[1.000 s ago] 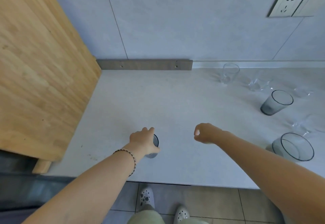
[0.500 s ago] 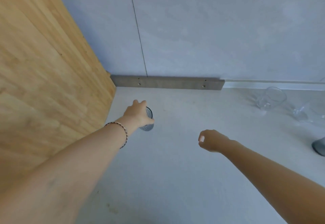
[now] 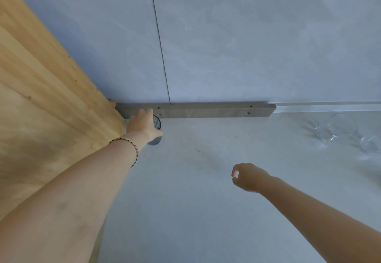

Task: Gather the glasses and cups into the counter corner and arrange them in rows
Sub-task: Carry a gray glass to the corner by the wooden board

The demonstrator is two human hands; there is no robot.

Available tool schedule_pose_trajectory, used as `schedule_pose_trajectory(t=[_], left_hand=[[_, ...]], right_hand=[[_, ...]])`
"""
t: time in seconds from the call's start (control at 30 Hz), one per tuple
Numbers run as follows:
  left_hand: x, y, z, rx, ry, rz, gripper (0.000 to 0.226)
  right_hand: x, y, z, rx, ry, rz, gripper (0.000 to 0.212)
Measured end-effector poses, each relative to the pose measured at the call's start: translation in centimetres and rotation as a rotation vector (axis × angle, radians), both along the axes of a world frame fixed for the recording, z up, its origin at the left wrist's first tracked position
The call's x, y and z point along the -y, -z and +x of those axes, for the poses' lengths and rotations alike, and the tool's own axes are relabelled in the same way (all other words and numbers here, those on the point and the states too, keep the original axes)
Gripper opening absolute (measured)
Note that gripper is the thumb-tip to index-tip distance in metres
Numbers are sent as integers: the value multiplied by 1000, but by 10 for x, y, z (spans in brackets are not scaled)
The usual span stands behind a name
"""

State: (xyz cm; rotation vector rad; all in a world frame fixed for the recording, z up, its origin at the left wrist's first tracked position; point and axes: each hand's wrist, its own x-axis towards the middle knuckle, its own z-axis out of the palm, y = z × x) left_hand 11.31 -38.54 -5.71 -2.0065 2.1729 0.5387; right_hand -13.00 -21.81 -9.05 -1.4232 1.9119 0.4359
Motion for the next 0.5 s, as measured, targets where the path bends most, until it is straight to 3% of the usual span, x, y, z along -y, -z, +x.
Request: schedule_pose_trajectory(t=[0.13, 0.3, 0.4, 0.5], left_hand=[[-1, 4, 4, -2, 11, 10, 65], [-23, -7, -20, 216, 206, -58, 66], [-47, -17, -64, 245, 382, 22, 57], [-74, -26, -113, 153, 422, 149, 42]], right_hand=[[-3, -1, -4, -4, 8, 6, 31], [-24, -9, -15, 26, 34, 1, 31], [-45, -15, -38, 48, 59, -1, 31], [-67, -20, -74, 46, 100, 12, 32]])
